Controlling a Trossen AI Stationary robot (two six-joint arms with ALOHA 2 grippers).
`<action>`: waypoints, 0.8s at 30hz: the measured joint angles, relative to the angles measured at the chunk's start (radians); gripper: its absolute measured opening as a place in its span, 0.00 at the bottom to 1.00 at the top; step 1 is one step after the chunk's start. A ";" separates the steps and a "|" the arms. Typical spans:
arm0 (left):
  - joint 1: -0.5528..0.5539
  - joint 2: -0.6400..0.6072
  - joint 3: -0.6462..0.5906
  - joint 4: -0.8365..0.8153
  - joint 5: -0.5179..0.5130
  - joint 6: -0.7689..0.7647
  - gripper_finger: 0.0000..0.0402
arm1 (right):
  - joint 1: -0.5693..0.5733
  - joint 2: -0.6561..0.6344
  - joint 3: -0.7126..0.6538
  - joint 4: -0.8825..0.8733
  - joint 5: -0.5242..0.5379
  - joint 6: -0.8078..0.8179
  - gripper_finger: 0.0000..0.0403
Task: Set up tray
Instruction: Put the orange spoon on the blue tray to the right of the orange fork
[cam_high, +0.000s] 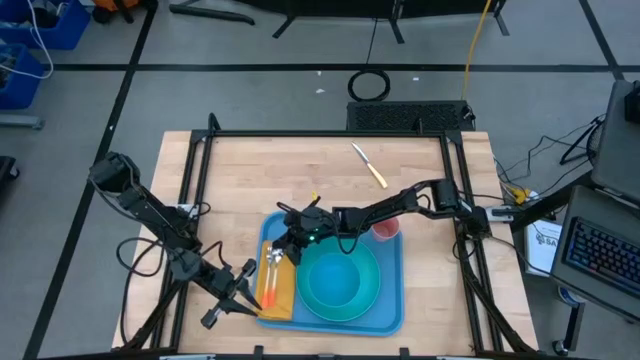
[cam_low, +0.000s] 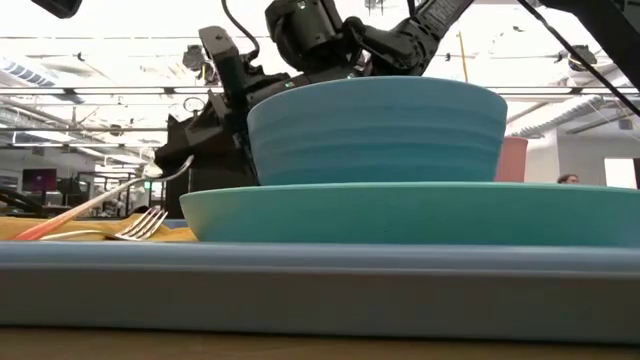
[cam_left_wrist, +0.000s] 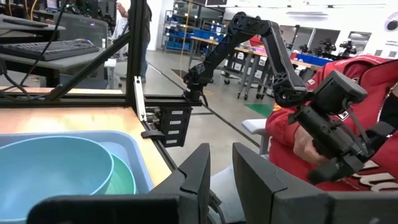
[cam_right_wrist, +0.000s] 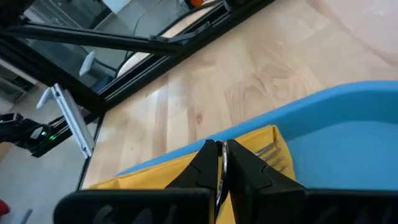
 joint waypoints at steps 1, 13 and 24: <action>0.000 0.000 0.000 0.000 0.000 0.000 0.18 | 0.000 0.000 0.000 -0.006 0.004 0.000 0.01; 0.000 0.000 0.000 0.000 0.000 -0.001 0.18 | 0.001 0.000 0.000 -0.040 0.029 0.000 0.02; 0.000 0.000 0.000 0.000 0.000 -0.002 0.18 | 0.001 0.000 0.000 -0.054 0.028 0.000 0.02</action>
